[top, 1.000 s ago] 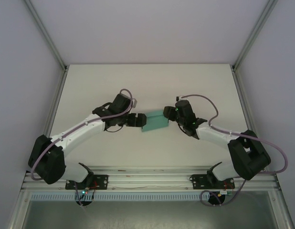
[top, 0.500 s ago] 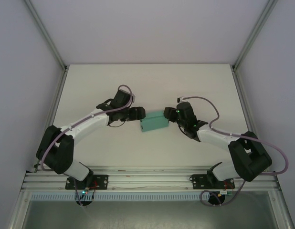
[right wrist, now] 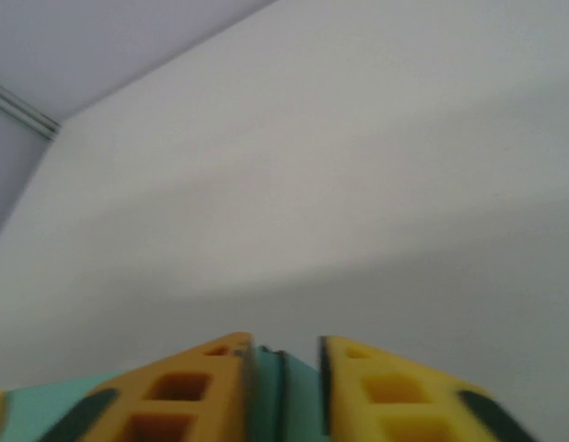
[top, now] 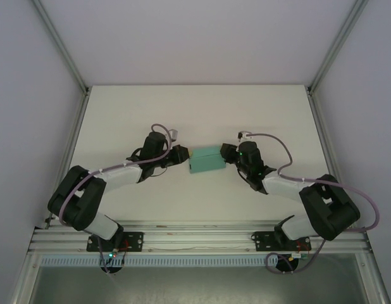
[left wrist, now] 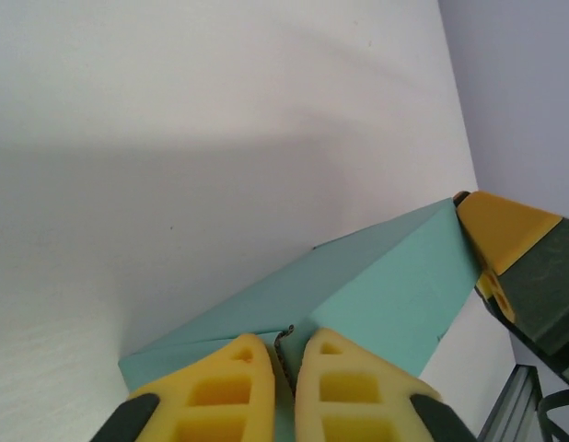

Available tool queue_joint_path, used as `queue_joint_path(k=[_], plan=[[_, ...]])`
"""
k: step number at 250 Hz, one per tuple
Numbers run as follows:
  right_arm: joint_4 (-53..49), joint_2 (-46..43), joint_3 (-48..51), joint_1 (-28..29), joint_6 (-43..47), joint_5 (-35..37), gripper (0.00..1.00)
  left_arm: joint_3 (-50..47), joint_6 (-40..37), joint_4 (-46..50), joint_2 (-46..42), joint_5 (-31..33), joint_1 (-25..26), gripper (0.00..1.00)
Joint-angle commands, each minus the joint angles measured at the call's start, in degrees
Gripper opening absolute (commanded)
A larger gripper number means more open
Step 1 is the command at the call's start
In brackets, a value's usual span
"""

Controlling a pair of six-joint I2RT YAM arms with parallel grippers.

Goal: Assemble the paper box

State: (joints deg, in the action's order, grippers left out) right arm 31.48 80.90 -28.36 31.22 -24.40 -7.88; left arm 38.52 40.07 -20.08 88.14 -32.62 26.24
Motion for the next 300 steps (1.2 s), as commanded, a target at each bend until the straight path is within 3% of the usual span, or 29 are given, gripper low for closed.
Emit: queue_joint_path(k=[1,23,71,85,101,113,130,150,176,204,235,250,300], plan=[[-9.0,4.3,5.3,1.0,1.7,-6.5,0.16,-4.4,-1.7,6.8,5.9,-1.7,2.2,0.06],[-9.2,4.2,5.3,1.7,1.8,-5.7,0.04,-3.0,-2.2,8.0,5.9,-0.6,2.6,0.0],[-10.1,1.7,4.5,2.6,0.8,-4.9,0.02,1.8,-3.6,11.6,5.3,0.3,3.4,0.0],[-11.3,-0.2,3.9,2.7,1.1,-4.5,0.03,3.5,-4.2,13.3,4.6,0.9,3.5,0.12],[-14.4,-2.4,2.1,2.8,1.3,-2.9,0.12,5.8,-4.8,16.0,3.5,3.0,3.5,0.33],[-17.9,-3.5,0.0,2.7,2.0,-1.5,0.18,8.6,-5.7,19.1,2.9,4.6,3.5,0.38],[-24.0,-4.6,-4.2,2.5,2.3,2.1,0.3,12.7,-7.4,24.0,2.3,7.6,3.5,0.54],[-30.2,-5.0,-9.1,1.8,2.4,6.1,0.37,16.8,-9.5,28.3,1.5,10.6,3.5,0.65],[-33.2,-5.1,-13.4,0.5,2.4,7.6,0.43,21.0,-11.4,31.9,0.6,15.0,3.4,0.99],[-34.8,-5.1,-16.9,-0.1,5.0,7.3,0.53,25.6,-12.7,36.2,0.6,19.3,3.1,1.0],[-36.7,-6.2,-21.1,-0.4,16.2,0.0,0.73,29.8,-13.4,41.1,0.8,23.4,0.9,1.0],[-38.7,-7.0,-23.1,-0.4,26.0,-6.8,1.0,30.6,-13.8,42.1,-0.1,24.0,-1.1,1.0],[-51.0,-8.7,-28.4,-0.5,59.8,-23.6,1.0,28.6,-14.7,42.9,-5.8,29.7,-9.2,1.0]])
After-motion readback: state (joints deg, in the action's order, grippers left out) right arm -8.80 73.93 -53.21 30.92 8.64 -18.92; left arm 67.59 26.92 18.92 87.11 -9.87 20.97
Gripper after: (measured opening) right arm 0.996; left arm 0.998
